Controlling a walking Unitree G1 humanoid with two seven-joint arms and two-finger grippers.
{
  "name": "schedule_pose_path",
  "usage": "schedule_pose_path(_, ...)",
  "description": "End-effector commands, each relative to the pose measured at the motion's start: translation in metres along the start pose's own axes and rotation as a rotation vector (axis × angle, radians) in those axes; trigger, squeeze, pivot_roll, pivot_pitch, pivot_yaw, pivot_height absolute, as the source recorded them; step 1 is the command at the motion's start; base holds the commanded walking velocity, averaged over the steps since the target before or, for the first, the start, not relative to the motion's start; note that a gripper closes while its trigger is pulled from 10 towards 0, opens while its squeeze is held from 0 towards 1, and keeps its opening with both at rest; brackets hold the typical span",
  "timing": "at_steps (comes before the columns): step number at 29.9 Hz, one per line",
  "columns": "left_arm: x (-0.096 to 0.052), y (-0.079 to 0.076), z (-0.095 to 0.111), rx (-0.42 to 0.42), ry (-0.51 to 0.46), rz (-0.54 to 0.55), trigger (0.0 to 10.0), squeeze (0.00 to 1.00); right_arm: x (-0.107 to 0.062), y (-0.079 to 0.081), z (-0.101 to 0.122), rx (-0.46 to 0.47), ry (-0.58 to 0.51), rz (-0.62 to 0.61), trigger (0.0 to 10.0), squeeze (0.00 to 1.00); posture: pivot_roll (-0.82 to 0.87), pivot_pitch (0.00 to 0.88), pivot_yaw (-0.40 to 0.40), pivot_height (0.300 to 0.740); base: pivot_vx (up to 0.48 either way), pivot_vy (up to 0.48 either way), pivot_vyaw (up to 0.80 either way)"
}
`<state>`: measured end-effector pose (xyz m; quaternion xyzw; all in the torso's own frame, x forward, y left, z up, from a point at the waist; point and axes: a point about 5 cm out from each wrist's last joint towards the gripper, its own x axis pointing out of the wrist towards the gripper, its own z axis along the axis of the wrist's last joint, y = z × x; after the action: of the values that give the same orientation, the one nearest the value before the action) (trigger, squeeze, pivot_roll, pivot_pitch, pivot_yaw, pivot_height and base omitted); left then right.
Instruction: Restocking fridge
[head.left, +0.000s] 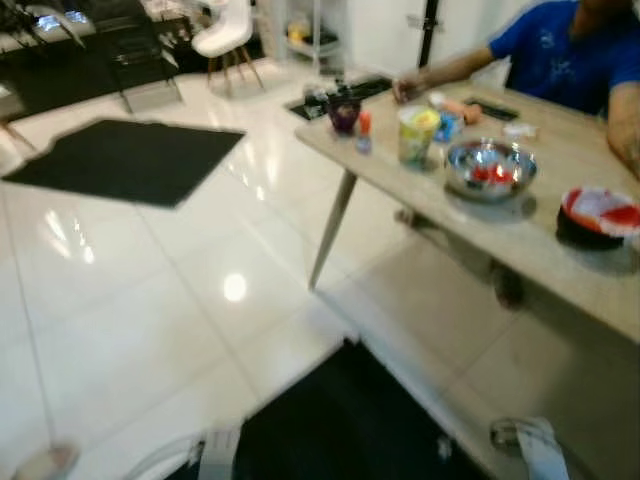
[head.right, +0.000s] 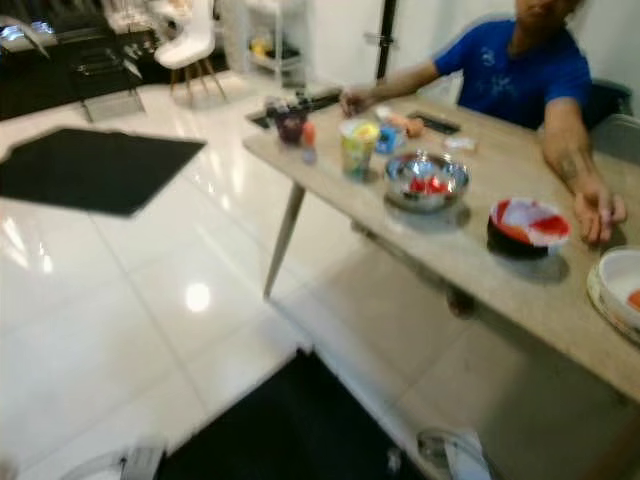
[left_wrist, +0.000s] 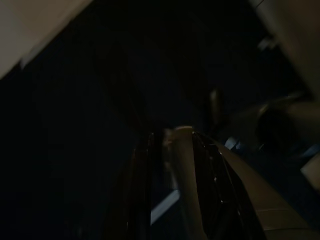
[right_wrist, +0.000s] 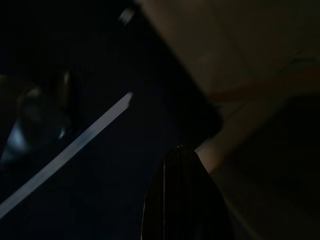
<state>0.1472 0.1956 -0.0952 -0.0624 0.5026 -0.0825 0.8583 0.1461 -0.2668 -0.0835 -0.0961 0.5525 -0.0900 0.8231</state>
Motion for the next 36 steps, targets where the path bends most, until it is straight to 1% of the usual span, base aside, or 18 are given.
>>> schedule_pose_path(1, -0.002, 0.0018, -0.009, -0.005, 0.029, 0.005, 10.0, 0.0, -0.0001, 0.0032, -0.0064, 0.022, 0.022, 0.008, 10.0, 0.0, 0.01, 0.0, 0.0, 0.74, 0.48, 0.0, -0.79)
schedule_pose_path(6, -0.0022, 0.0028, -0.0096, -0.014, 0.033, 0.017, 10.0, 0.0, -0.0001, 0.0035, -0.0069, 0.022, 0.025, 0.008, 10.0, 0.0, 0.01, 0.0, 0.0, 0.74, 0.346, 0.0, -0.79)
schedule_pose_path(12, -0.0023, 0.0035, -0.0098, -0.02, 0.032, 0.028, 10.0, 0.0, -0.0002, 0.0032, -0.0083, 0.017, 0.031, 0.007, 10.0, 0.0, 0.01, 0.0, 0.0, 0.74, 0.0, 0.0, -0.79)
schedule_pose_path(36, -0.0024, 0.0036, -0.0104, 0.013, 0.038, 0.036, 10.0, 0.0, -0.0004, 0.0049, -0.0135, -0.004, 0.038, 0.017, 10.0, 0.0, 0.01, 0.0, 0.001, 0.74, 0.0, 0.0, -0.79)
